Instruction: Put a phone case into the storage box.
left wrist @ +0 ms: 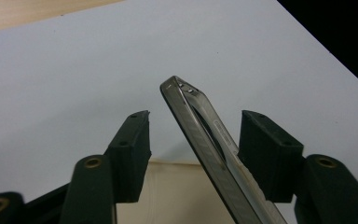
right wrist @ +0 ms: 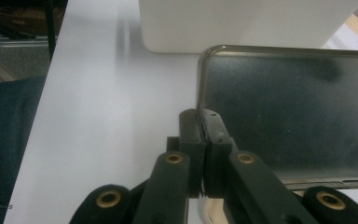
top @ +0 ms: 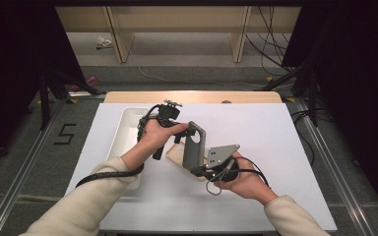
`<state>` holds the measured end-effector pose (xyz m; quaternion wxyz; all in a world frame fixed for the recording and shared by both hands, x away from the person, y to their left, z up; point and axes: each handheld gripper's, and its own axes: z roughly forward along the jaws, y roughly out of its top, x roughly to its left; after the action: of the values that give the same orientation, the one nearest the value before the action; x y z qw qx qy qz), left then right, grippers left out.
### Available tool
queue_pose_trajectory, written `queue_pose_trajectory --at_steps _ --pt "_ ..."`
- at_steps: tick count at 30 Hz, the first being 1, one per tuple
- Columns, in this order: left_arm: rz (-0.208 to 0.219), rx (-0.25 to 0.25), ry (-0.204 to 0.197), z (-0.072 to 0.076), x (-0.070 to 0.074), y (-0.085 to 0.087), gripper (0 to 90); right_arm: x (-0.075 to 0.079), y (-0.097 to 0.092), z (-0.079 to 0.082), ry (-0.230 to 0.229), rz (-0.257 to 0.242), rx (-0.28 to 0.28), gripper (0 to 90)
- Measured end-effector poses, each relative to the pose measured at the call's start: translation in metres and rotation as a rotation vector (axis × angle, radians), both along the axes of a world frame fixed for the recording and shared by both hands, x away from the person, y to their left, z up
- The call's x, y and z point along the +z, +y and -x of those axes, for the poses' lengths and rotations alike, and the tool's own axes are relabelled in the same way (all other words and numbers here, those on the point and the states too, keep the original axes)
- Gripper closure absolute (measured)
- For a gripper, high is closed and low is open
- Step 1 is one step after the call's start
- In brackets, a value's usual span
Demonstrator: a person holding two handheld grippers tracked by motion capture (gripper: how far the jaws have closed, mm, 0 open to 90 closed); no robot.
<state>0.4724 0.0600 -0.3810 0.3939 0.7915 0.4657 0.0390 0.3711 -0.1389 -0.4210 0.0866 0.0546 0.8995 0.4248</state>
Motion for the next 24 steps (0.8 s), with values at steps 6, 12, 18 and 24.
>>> queue_pose_trajectory --at_steps 6,12,18,24 --pt "0.015 0.020 0.069 -0.003 -0.005 0.003 55.7 0.000 0.003 0.002 -0.013 0.014 0.013 89.4" --pt "0.090 0.041 0.088 -0.001 -0.003 0.007 69.5 -0.001 0.005 0.003 -0.020 0.031 0.017 89.4" --pt "0.178 0.018 0.054 0.011 0.010 0.003 81.4 -0.006 0.011 0.004 -0.058 0.073 0.014 86.2" --pt "0.115 -0.020 -0.149 0.027 0.022 0.005 81.7 -0.001 0.003 0.003 -0.098 0.029 -0.075 64.1"
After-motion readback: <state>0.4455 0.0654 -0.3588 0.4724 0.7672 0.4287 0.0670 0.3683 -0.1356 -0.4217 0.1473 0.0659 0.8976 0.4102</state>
